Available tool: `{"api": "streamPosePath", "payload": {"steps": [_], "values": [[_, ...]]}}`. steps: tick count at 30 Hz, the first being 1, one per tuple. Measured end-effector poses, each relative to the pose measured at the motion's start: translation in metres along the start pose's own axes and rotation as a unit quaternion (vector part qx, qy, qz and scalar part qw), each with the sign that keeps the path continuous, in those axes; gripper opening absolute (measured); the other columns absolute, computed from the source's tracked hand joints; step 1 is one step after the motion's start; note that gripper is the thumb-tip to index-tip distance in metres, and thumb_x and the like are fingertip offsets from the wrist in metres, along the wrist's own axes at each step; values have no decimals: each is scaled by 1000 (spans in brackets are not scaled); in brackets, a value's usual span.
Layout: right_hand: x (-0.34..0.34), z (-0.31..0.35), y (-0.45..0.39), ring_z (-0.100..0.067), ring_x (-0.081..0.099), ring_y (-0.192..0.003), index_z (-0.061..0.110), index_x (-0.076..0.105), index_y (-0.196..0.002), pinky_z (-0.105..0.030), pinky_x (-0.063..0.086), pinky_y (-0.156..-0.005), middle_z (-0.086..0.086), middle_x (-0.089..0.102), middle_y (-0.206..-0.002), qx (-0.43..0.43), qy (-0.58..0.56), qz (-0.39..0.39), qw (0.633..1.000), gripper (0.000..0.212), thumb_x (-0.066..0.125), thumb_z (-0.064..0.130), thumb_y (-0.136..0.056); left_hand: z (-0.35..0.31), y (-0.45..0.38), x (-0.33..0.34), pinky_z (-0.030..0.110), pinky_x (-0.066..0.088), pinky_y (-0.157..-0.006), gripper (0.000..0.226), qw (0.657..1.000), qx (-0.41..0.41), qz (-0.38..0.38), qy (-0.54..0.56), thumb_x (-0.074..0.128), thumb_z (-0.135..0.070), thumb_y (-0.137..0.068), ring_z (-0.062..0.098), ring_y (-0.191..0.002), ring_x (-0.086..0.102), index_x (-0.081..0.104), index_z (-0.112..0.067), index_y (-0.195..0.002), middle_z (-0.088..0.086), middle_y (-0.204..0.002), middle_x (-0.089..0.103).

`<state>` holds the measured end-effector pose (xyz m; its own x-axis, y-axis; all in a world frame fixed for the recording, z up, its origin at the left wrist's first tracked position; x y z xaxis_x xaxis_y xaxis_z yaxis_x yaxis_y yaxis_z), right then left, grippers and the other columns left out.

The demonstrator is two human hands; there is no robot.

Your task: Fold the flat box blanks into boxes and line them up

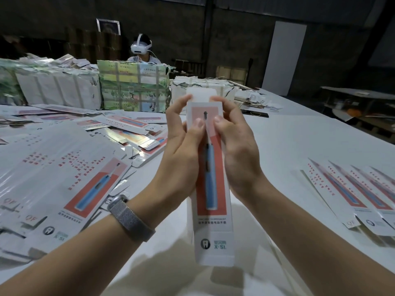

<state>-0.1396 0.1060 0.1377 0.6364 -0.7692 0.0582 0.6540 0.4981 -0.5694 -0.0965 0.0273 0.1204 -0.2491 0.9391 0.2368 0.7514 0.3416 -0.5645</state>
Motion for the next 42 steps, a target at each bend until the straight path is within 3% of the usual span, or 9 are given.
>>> {"api": "streamPosePath", "payload": {"steps": [7, 12, 14, 18, 23, 27, 30, 36, 42], "values": [[-7, 0, 2, -18, 62, -83, 21, 51, -105, -32, 56, -74, -19, 60, -96, -13, 39, -29, 999, 15, 44, 16, -93, 3, 2, 4, 23, 54, -67, 22, 998, 9, 46, -29, 39, -24, -105, 12, -76, 67, 40, -36, -123, -2, -88, 65], [-17, -2, -1, -42, 57, -86, 21, 49, -102, -52, 54, -79, -21, 57, -94, -11, 33, -52, 998, 23, 46, 13, -80, 8, 4, 6, 23, 56, -66, 22, 995, -4, 76, -71, 36, -22, -110, 10, -73, 69, 38, -39, -123, 4, -90, 64], [-24, -3, -3, -34, 59, -87, 25, 47, -105, -47, 55, -82, -10, 56, -90, -12, 25, -70, 997, 31, 48, 9, -78, 9, 5, 7, 23, 56, -66, 23, 993, -5, 84, -83, 36, -22, -110, 10, -74, 70, 36, -41, -123, 4, -92, 64], [-32, -4, -6, -20, 64, -86, 28, 54, -108, -43, 58, -81, -6, 62, -88, -12, 16, -85, 996, 42, 48, 1, -76, 10, 9, 10, 22, 56, -67, 33, 992, -1, 87, -87, 36, -21, -110, 12, -73, 70, 28, -49, -127, 11, -99, 63], [-28, -3, -4, -19, 65, -80, 17, 66, -84, -34, 56, -76, -4, 68, -82, -6, 24, -76, 997, 16, 51, 17, -82, 13, 9, 10, 20, 55, -66, 36, 994, 6, 85, -72, 38, -26, -105, 8, -72, 69, 28, -51, -128, -13, -88, 64], [-26, -4, -9, -25, 61, -77, 14, 62, -83, -38, 53, -75, -4, 63, -76, 30, -5, -58, 998, 17, 54, 18, -97, 11, 10, 11, 24, 55, -66, 30, 991, 27, 92, -92, 38, -27, -104, 11, -73, 68, 30, -45, -127, -4, -90, 63], [-24, -4, -13, -23, 62, -79, 13, 60, -96, -34, 55, -74, -7, 63, -82, 41, -7, -23, 999, 9, 51, 12, -99, 5, 9, 13, 24, 54, -64, 28, 987, 52, 98, -118, 36, -28, -105, 11, -74, 67, 28, -42, -127, -13, -90, 62], [-30, -1, -15, -41, 67, -86, -3, 69, -102, -50, 56, -86, -24, 70, -91, 26, 25, -19, 999, 18, 53, 2, -96, 3, 7, 11, 23, 55, -63, 25, 989, 47, 97, -103, 38, -30, -106, 13, -73, 69, 31, -42, -126, -12, -89, 65], [-36, 5, -16, -25, 66, -77, 0, 72, -96, -37, 56, -73, -9, 70, -81, -3, 48, -46, 998, 19, 54, 4, -97, 4, 8, 14, 23, 55, -65, 29, 986, 37, 121, -112, 38, -30, -105, 10, -71, 67, 29, -44, -129, -10, -86, 64]]}}
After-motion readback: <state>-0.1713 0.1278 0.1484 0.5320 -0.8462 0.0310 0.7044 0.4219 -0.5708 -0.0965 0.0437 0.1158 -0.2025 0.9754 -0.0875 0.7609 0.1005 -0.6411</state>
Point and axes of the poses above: each hand's wrist, its own y-axis away from the middle knuckle, its own x-axis out of the palm, z = x × y, the point moved 9 cm from there along -y, towards the middle knuckle
